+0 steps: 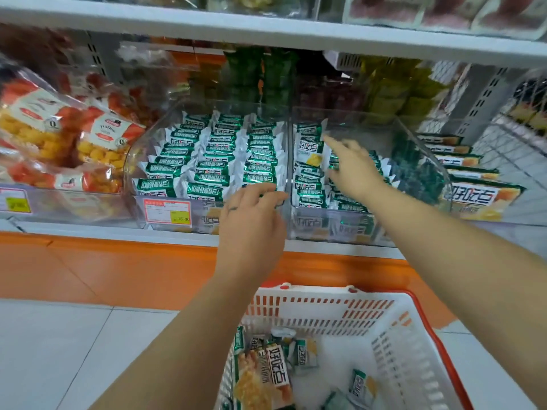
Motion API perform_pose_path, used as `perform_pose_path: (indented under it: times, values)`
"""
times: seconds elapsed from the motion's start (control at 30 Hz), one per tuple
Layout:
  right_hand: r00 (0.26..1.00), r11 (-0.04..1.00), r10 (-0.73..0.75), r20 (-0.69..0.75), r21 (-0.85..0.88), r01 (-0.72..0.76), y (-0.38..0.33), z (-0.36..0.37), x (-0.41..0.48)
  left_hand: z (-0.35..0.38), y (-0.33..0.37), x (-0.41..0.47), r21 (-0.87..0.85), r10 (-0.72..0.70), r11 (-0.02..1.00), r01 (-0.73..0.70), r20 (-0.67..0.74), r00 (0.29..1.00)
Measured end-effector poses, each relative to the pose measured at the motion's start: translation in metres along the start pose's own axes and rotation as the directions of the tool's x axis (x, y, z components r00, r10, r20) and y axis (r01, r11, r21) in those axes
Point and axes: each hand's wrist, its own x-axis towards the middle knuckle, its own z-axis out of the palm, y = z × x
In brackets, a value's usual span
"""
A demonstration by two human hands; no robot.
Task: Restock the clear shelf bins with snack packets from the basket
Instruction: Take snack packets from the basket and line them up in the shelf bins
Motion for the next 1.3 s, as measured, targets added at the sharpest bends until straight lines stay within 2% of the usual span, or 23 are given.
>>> perform_pose_path:
  times: [0.03,0.1,0.2,0.23,0.3,0.37,0.43,0.47,0.5,0.57,0.67,0.7,0.77,0.83,1.0,1.13,1.17,1.3]
  values:
    - [0.997,0.999,-0.034,-0.064,0.026,0.036,-0.002,-0.004,-0.017,0.002,0.002,-0.003,-0.016,0.053,0.998,-0.053,-0.032,0.998]
    - [0.969,0.986,-0.097,-0.227,0.111,0.125,-0.004,-0.007,-0.057,0.011,0.011,-0.014,-0.033,0.117,0.993,-0.117,-0.006,0.993]
    - [0.880,0.943,-0.138,-0.455,0.212,0.258,-0.002,-0.001,-0.119,0.039,0.020,-0.046,-0.010,0.146,0.989,-0.146,0.069,0.987]
    - [0.862,0.939,-0.141,-0.487,0.210,0.272,0.001,0.006,-0.139,0.052,0.019,-0.061,0.008,0.137,0.990,-0.139,0.102,0.985]
    - [0.872,0.948,-0.124,-0.474,0.203,0.245,0.017,0.028,-0.172,0.077,0.017,-0.093,0.008,0.068,0.997,-0.071,0.205,0.976]
    - [0.931,0.969,-0.098,-0.351,0.182,0.170,0.041,0.058,-0.198,0.099,0.010,-0.124,-0.001,-0.038,0.999,0.041,0.309,0.950]
    - [0.999,0.991,-0.002,-0.050,0.137,0.009,0.068,0.090,-0.219,0.118,-0.004,-0.156,-0.017,-0.144,0.987,0.161,0.354,0.924]
    - [0.990,0.992,0.071,0.120,0.094,-0.083,0.083,0.106,-0.230,0.127,-0.013,-0.170,-0.013,-0.199,0.975,0.220,0.374,0.906]
    - [0.950,0.985,0.150,0.273,0.038,-0.167,0.097,0.121,-0.239,0.135,-0.022,-0.182,0.020,-0.253,0.963,0.268,0.400,0.881]
    - [0.810,0.949,0.296,0.507,-0.063,-0.308,0.120,0.150,-0.257,0.149,-0.039,-0.198,0.151,-0.364,0.931,0.333,0.476,0.801]
    - [0.601,0.905,0.394,0.696,-0.180,-0.385,0.142,0.192,-0.275,0.166,-0.055,-0.212,0.320,-0.514,0.858,0.403,0.561,0.649]
    - [0.560,0.905,0.396,0.728,-0.207,-0.371,0.147,0.206,-0.279,0.172,-0.057,-0.215,0.350,-0.550,0.834,0.427,0.582,0.598]
    - [0.526,0.908,0.400,0.751,-0.248,-0.337,0.158,0.230,-0.282,0.182,-0.058,-0.222,0.399,-0.600,0.797,0.454,0.616,0.511]
    - [0.517,0.912,0.404,0.755,-0.290,-0.290,0.166,0.248,-0.282,0.191,-0.057,-0.228,0.428,-0.628,0.774,0.467,0.611,0.482]
    - [0.507,0.929,0.361,0.783,-0.348,-0.125,0.177,0.276,-0.287,0.204,-0.057,-0.237,0.457,-0.661,0.750,0.478,0.526,0.535]
    - [0.547,0.918,0.357,0.757,-0.393,-0.055,0.174,0.278,-0.293,0.206,-0.058,-0.242,0.430,-0.626,0.775,0.462,0.424,0.654]
    - [0.560,0.916,0.352,0.750,-0.400,-0.041,0.171,0.273,-0.291,0.204,-0.057,-0.240,0.435,-0.629,0.775,0.459,0.459,0.627]
    - [0.622,0.935,0.313,0.718,-0.347,-0.070,0.154,0.243,-0.266,0.194,-0.055,-0.224,0.463,-0.664,0.742,0.486,0.607,0.436]
